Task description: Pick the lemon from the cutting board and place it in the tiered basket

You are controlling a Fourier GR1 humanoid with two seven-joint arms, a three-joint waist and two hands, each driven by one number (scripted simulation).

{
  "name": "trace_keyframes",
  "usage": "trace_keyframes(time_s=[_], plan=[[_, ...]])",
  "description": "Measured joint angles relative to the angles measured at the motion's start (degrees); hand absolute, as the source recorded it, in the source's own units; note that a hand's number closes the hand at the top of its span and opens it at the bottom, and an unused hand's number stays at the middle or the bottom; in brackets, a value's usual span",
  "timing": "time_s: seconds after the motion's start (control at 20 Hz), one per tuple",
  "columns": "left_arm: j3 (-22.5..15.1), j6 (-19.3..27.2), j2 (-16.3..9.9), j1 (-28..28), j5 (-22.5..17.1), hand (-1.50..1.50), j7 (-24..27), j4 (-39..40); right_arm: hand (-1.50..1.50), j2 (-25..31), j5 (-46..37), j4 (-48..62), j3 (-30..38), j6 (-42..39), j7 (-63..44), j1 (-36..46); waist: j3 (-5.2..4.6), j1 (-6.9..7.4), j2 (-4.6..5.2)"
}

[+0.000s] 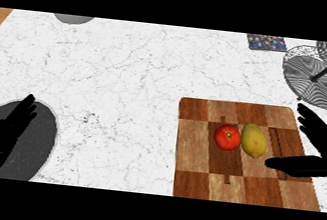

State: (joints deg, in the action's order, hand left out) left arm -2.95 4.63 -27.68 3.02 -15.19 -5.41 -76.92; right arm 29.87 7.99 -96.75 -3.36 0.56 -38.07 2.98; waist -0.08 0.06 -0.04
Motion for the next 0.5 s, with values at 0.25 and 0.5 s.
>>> trace_keyframes(time_s=[0.25, 0.5], plan=[[1.3, -0.4, 1.0, -0.8, 1.0, 0.0, -0.5, 0.4, -1.5, 0.7, 0.7, -1.7, 0.1, -3.3, -7.7, 0.5, 0.04, -0.06, 0.0], [2.7, -2.1, 1.8, -0.4, 2.0, 0.0, -0.2, 0.3, -1.5, 1.4, 0.3, -3.2, 2.3, -6.5, -11.7, -1.1, 0.08, -0.07, -0.04]])
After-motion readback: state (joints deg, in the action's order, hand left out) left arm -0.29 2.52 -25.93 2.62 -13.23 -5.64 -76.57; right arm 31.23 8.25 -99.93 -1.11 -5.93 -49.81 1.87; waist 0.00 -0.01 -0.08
